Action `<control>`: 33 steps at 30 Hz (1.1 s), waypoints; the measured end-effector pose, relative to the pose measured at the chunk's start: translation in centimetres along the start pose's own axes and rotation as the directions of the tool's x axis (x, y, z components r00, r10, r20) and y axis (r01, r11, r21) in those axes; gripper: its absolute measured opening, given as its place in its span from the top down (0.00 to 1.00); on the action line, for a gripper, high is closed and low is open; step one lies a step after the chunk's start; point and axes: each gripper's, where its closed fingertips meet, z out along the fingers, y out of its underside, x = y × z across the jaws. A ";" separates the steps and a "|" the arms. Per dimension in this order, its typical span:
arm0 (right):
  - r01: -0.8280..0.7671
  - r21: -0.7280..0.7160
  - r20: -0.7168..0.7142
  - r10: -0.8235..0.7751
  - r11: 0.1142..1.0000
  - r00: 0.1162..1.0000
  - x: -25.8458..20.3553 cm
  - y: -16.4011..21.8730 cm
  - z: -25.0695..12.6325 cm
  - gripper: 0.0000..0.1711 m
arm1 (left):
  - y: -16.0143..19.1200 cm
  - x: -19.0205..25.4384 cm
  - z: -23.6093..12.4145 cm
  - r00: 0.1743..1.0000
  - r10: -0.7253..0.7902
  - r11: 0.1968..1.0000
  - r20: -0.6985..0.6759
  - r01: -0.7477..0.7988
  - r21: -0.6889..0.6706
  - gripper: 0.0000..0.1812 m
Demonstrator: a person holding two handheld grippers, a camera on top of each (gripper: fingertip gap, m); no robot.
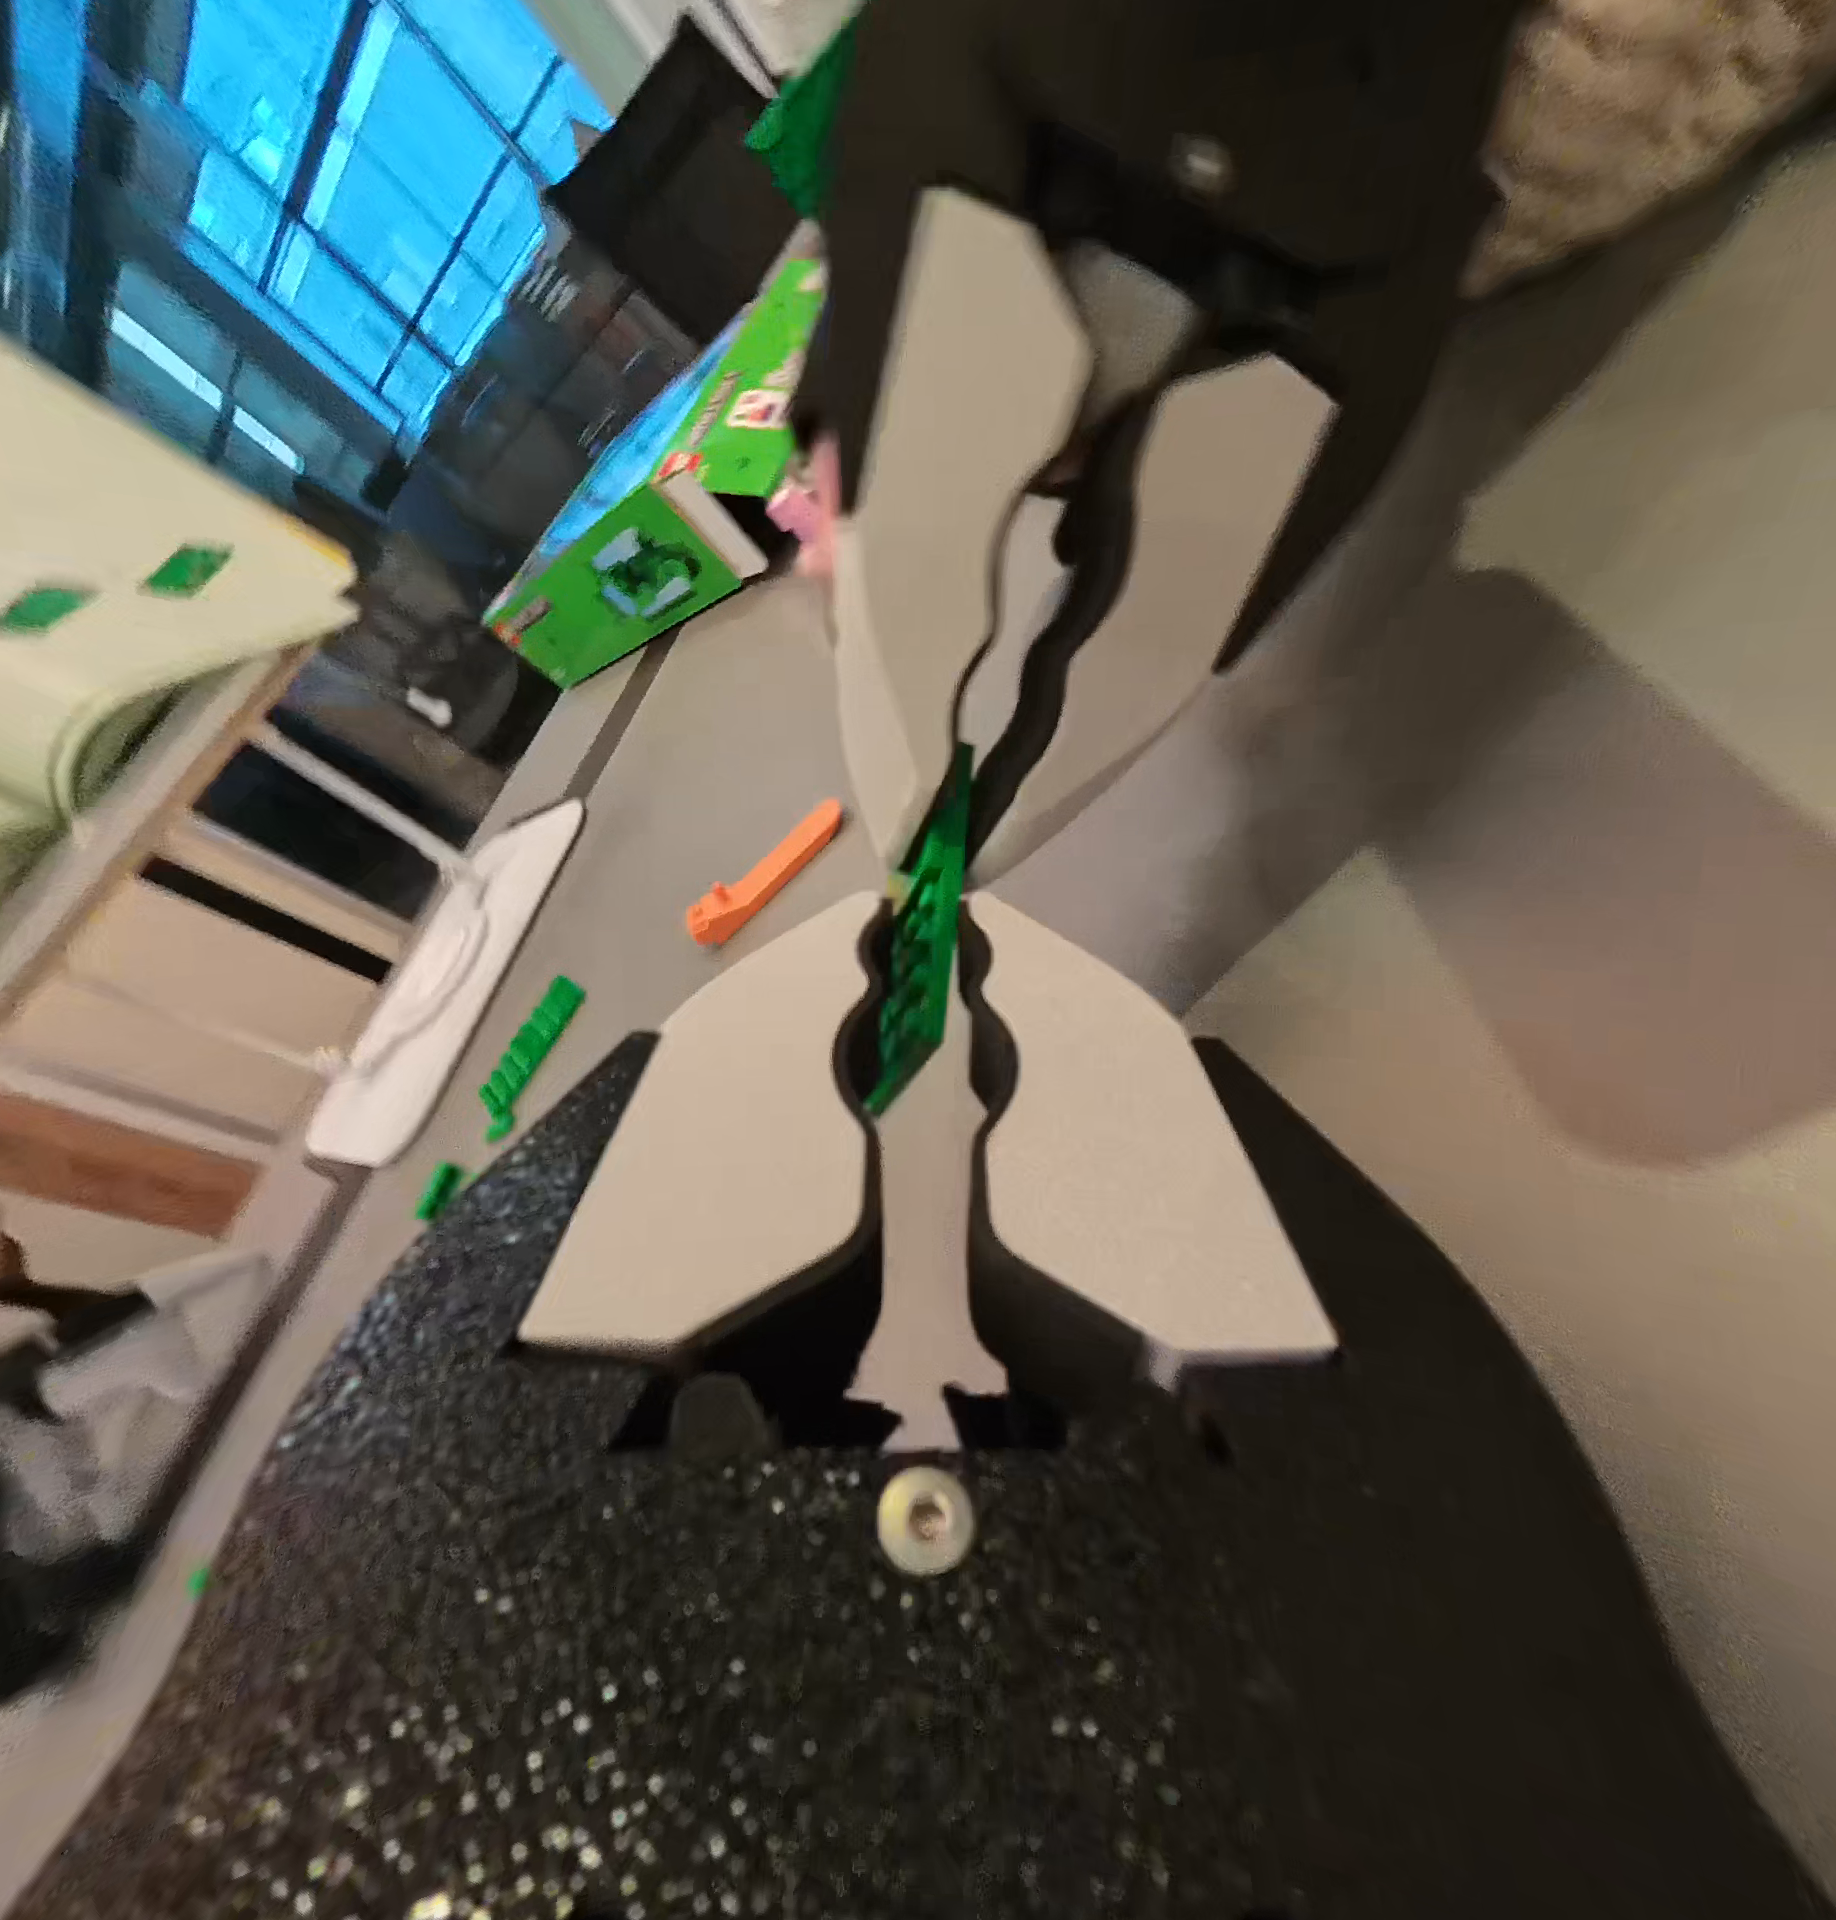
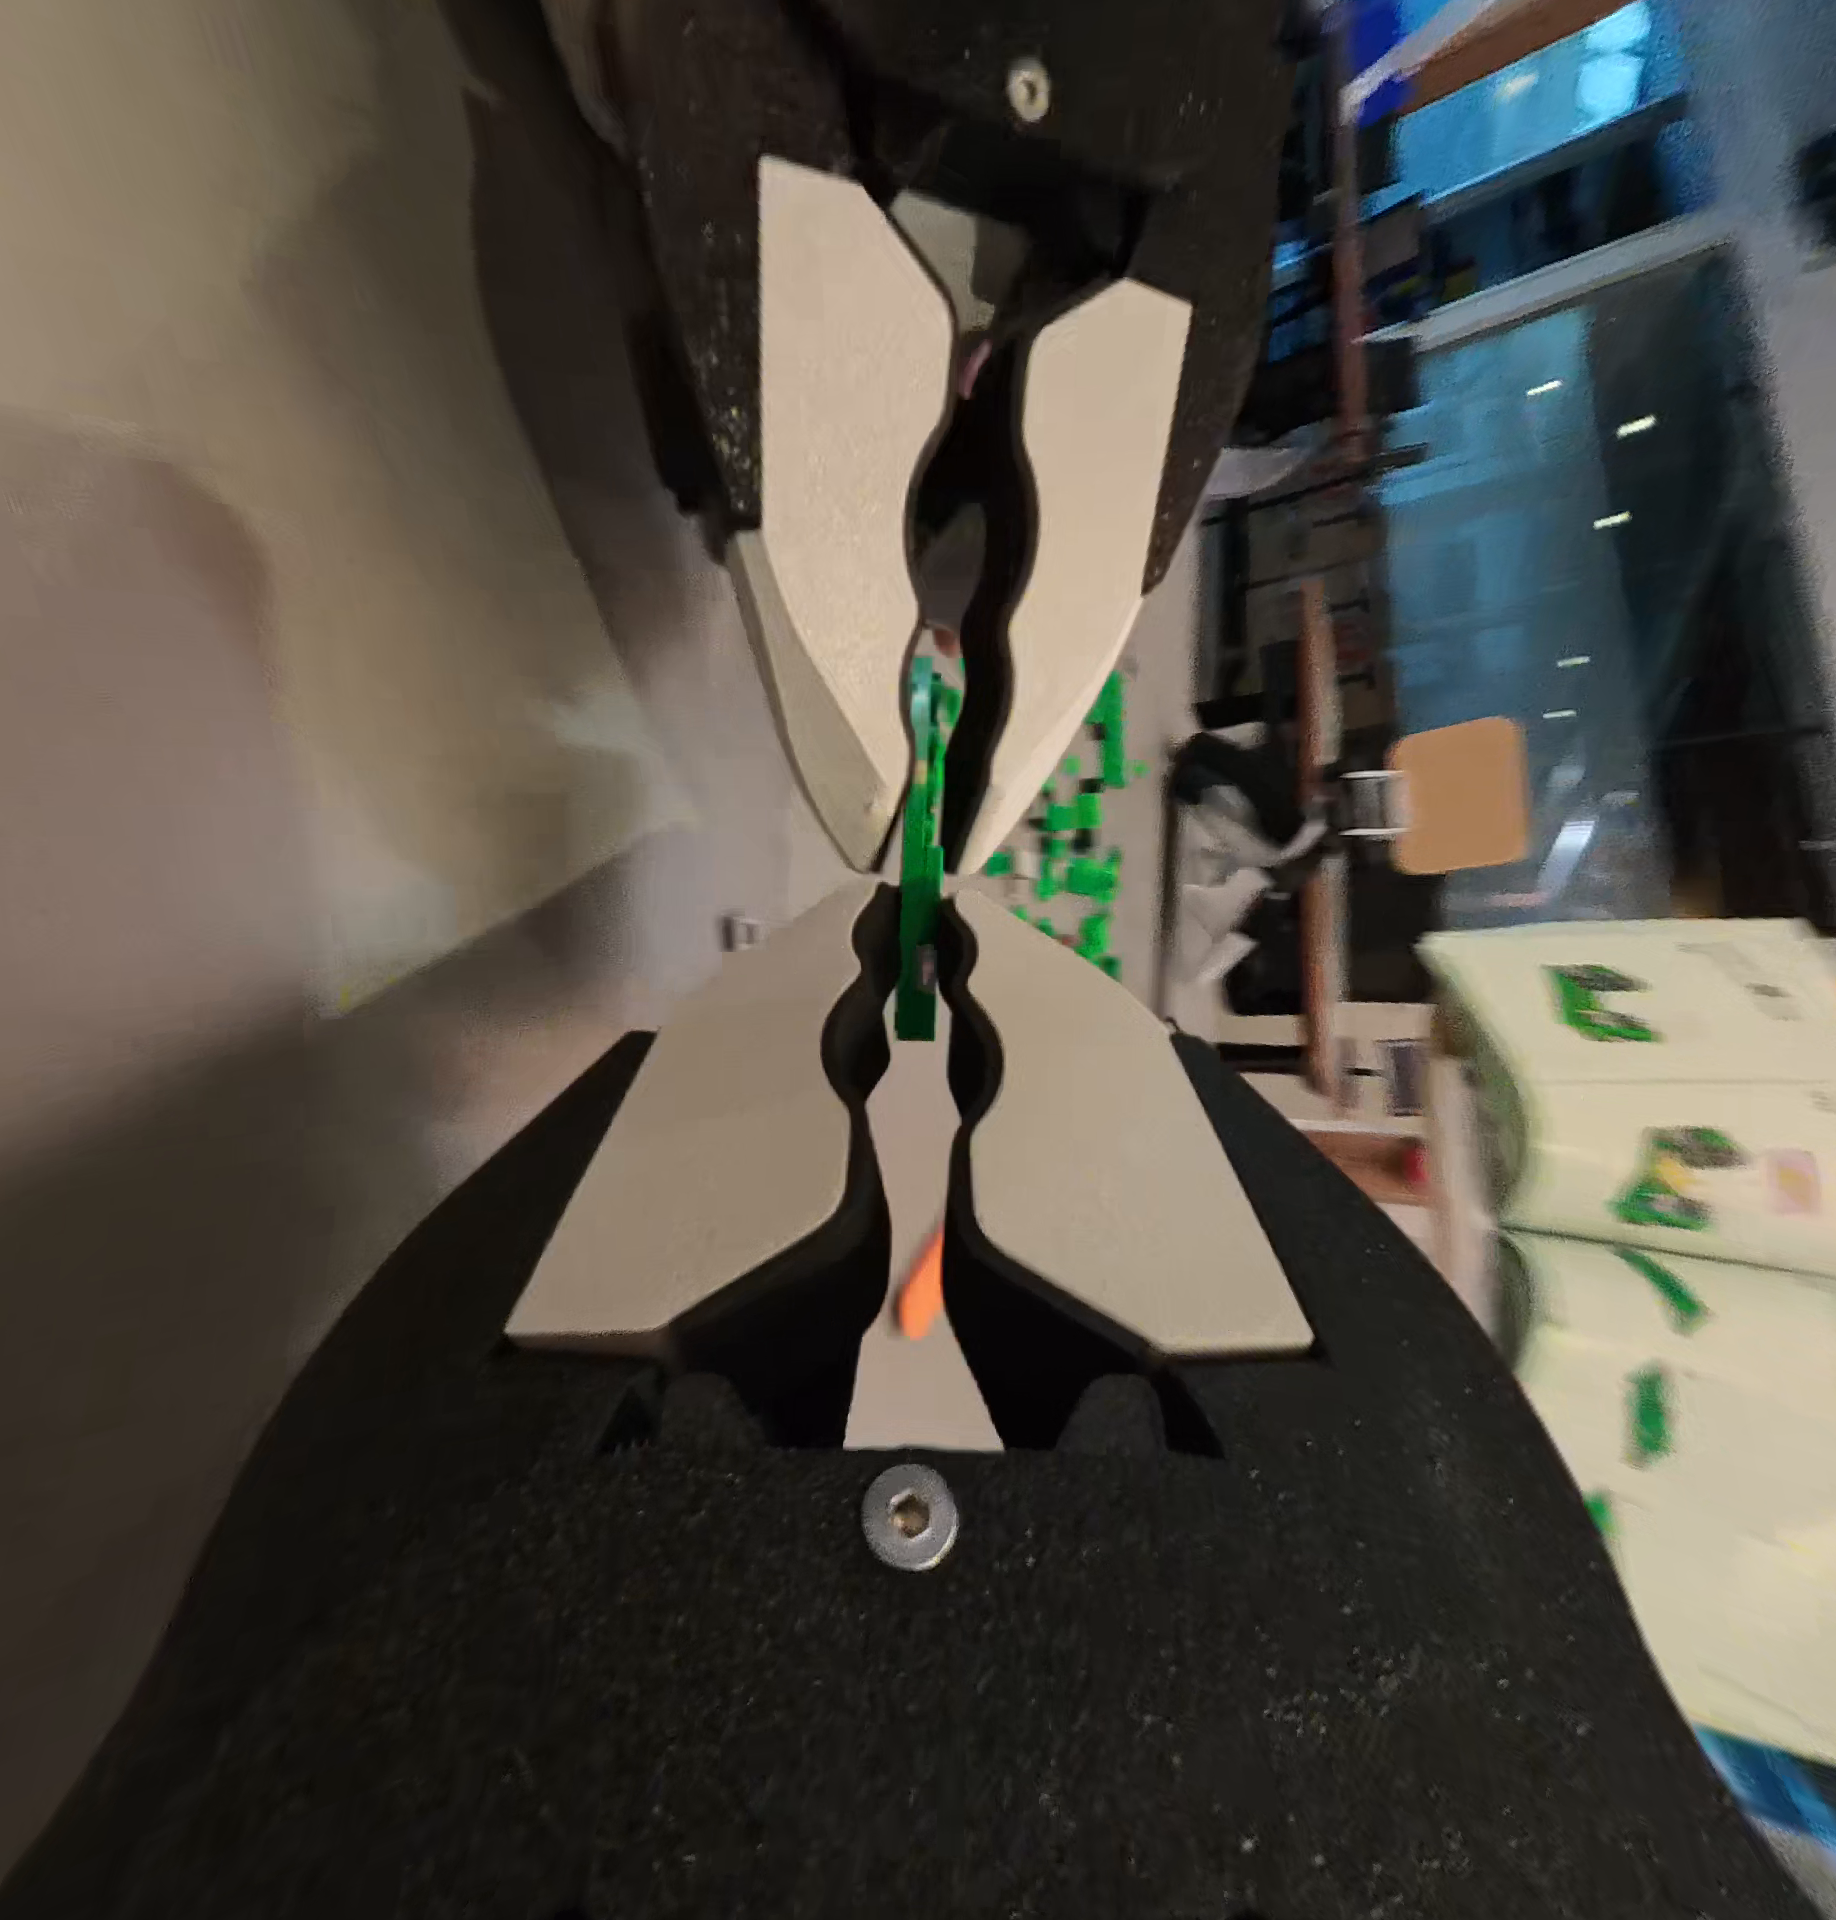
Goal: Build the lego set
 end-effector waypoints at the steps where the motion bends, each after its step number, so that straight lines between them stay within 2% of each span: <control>1: 0.052 -0.007 -0.072 -0.052 0.999 0.996 0.7 0.2 0.0 0.96 | 0.3 -0.5 0.0 0.997 -0.076 0.997 0.008 0.076 -0.010 0.83; 2: 0.109 -0.004 -0.142 -0.109 0.994 0.984 1.3 0.2 -0.2 0.96 | 0.6 -0.8 0.1 0.987 -0.159 0.987 -0.006 0.159 -0.021 0.69; 3: 0.157 -0.005 -0.187 -0.155 0.988 0.970 1.5 0.2 -0.3 0.96 | 0.6 -1.1 0.1 0.967 -0.255 0.967 -0.026 0.255 -0.016 0.66; 6: 0.272 -0.024 -0.266 -0.269 0.962 0.926 1.6 0.3 -0.3 0.96 | 0.1 -1.6 -0.2 0.895 -0.434 0.898 -0.104 0.439 0.034 0.70; 8: 0.310 -0.036 -0.285 -0.307 0.950 0.908 1.5 0.4 -0.3 0.96 | 0.3 -1.3 -0.2 0.881 -0.455 0.887 -0.130 0.461 0.024 0.75; 9: 0.325 -0.040 -0.279 -0.323 0.945 0.904 1.4 0.5 -0.2 0.96 | 0.3 -1.1 -0.2 0.884 -0.446 0.892 -0.140 0.453 0.018 0.81; 11: 0.327 -0.029 -0.271 -0.323 0.945 0.907 1.2 0.5 -0.1 0.96 | 0.6 -1.0 -0.2 0.901 -0.414 0.909 -0.129 0.417 -0.006 0.82; 13: 0.275 0.014 -0.310 -0.258 0.961 0.915 1.5 0.3 -0.2 0.96 | 0.6 -1.2 -0.3 0.920 -0.375 0.926 -0.116 0.379 0.006 0.82; 14: 0.238 0.037 -0.332 -0.213 0.970 0.919 1.9 0.6 -0.3 0.92 | 0.8 -1.6 -0.3 0.931 -0.357 0.933 -0.077 0.359 0.007 0.82; 17: -0.088 0.148 -0.305 0.130 0.985 0.943 3.4 3.1 -0.6 0.75 | 1.9 -2.7 -0.6 0.970 -0.242 0.970 0.026 0.242 -0.011 0.82; 18: -0.189 0.200 -0.289 0.242 0.961 0.926 3.8 3.7 -0.8 0.72 | 2.0 -2.8 -0.7 0.973 -0.227 0.974 0.033 0.228 -0.008 0.82; 21: -0.418 0.333 -0.258 0.508 0.845 0.822 5.2 5.0 -1.0 0.76 | 2.5 -3.6 -0.9 0.971 -0.223 0.975 0.082 0.224 -0.004 0.82; 28: -0.564 0.424 -0.180 0.676 0.709 0.714 6.9 5.8 -0.3 0.80 | 2.9 -5.2 -1.0 0.963 -0.145 0.988 0.228 0.152 -0.016 0.82; 33: -0.604 0.473 -0.162 0.737 0.642 0.656 7.6 6.2 -1.0 0.81 | 2.6 -7.7 -0.8 0.909 -0.096 0.994 0.406 0.112 -0.017 0.82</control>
